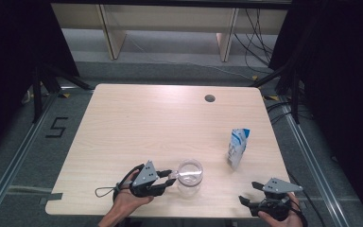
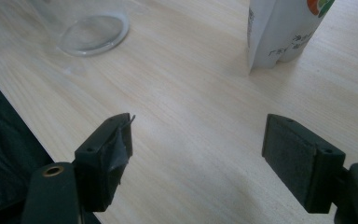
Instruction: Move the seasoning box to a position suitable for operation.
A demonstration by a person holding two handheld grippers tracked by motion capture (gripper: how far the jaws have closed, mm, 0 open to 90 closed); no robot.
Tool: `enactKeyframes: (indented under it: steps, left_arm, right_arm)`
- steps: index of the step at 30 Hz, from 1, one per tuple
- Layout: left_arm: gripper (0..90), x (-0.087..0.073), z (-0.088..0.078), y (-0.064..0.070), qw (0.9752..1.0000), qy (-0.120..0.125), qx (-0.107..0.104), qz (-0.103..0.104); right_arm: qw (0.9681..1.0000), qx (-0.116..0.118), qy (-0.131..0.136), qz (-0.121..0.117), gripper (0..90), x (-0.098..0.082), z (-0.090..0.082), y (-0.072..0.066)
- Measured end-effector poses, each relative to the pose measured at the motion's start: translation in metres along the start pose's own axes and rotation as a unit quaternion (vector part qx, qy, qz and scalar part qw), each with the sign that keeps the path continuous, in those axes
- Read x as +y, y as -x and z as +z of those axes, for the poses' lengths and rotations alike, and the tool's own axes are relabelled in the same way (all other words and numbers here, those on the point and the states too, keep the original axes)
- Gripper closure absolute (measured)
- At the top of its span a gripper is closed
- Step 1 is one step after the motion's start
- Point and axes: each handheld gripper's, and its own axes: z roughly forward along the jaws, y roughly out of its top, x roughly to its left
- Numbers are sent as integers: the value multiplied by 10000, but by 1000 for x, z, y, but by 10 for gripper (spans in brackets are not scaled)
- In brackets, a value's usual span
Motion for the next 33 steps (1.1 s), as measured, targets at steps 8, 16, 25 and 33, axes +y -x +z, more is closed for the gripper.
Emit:
enactKeyframes:
  steps: [8,16,25,33]
  left_arm:
    - [415,-2,-6,7,9993,-145,-4,-350]
    - [336,5,-16,10,9972,-57,76,-741]
    - [322,10,-30,12,9961,-59,231,-845]
    - [338,14,-31,15,9945,-88,267,-1008]
  right_arm:
    - [9999,60,56,-96,260,0,1,0]
    - [9999,-26,14,-130,260,1,-1,-1]
    - [9999,-21,22,-128,260,1,-1,-1]
    - [10000,17,43,57,260,-2,-1,-1]
